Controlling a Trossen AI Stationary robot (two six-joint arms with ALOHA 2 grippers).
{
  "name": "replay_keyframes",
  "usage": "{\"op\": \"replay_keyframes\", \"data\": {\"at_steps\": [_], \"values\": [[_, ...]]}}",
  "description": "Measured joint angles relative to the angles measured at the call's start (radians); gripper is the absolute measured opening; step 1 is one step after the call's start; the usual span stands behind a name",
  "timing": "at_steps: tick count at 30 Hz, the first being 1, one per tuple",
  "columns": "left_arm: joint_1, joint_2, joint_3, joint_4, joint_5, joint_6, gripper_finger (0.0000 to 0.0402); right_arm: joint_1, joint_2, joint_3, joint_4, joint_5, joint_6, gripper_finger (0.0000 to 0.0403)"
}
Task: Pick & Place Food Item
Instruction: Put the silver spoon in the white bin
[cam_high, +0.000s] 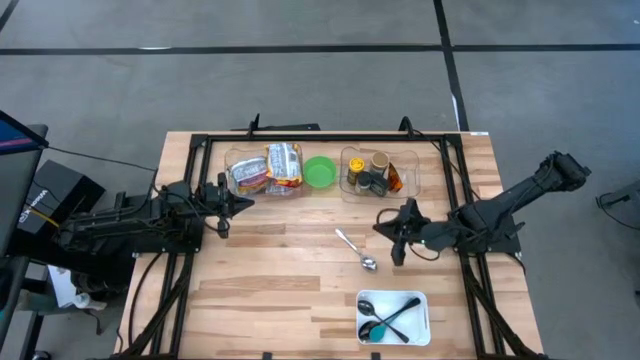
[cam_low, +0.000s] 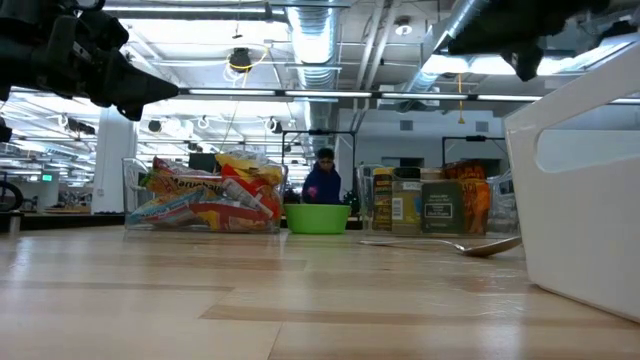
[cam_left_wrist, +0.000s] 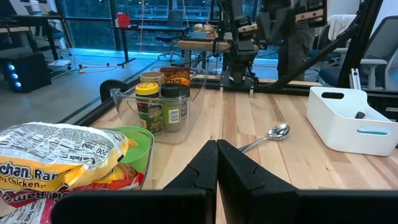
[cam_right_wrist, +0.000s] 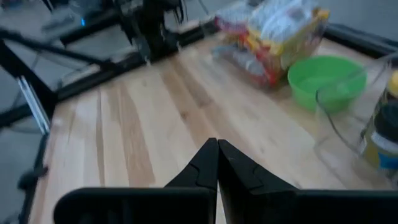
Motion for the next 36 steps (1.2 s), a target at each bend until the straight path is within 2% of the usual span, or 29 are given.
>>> {"op": "replay_keyframes", "data": {"at_steps": [9,16,19,24,29,36], "values": [[0.000,0.000,0.000,0.000,0.000,0.000,0.0001,-0.104,0.000,0.000,0.198,0.000,-0.161,0.0001],[0.000,0.000,0.000,0.000,0.001,0.000,0.0001,-0.213,0.000,0.000,0.256,-0.001,-0.175,0.0001],[0.000,0.000,0.000,0.000,0.001,0.000,0.0001,-0.254,0.000,0.000,0.252,-0.011,-0.175,0.0001],[0.000,0.000,0.000,0.000,0.001,0.000,0.0001,-0.307,0.006,0.000,0.255,-0.106,-0.167,0.0001],[0.000,0.000,0.000,0.000,0.001,0.000,0.0001,-0.335,0.058,0.006,0.245,-0.139,-0.145,0.0001],[0.000,0.000,0.000,0.000,0.004,0.000,0.0001,-0.349,0.241,0.171,0.008,-0.187,-0.115,0.0001]]}}
